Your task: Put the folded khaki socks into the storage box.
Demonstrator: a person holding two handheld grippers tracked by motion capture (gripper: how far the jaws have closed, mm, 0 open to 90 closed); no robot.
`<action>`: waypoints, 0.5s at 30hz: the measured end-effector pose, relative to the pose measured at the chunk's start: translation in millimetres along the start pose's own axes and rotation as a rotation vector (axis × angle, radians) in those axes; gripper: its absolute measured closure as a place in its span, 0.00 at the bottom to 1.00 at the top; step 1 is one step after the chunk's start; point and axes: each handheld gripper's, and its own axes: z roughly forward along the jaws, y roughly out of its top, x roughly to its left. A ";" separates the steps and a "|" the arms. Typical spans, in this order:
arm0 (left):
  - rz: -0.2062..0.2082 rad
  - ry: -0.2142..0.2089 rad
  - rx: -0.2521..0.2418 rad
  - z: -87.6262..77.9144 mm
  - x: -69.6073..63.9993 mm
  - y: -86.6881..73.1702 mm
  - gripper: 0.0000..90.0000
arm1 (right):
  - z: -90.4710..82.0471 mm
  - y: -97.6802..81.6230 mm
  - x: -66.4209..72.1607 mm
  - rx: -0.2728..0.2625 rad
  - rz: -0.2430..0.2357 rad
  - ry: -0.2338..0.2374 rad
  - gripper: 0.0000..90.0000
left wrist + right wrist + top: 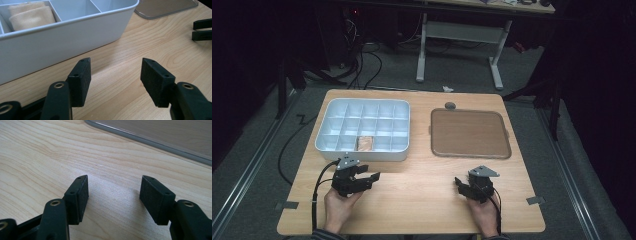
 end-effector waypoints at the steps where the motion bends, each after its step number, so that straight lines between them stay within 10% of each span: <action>1: 0.000 0.000 -0.001 0.3 0.3 -0.1 0.47 | 0.0 0.0 0.0 0.000 0.000 0.000 0.45; 15: -0.007 0.010 0.027 10.4 3.5 -5.8 0.47 | 0.0 0.0 0.0 0.000 0.000 0.001 0.45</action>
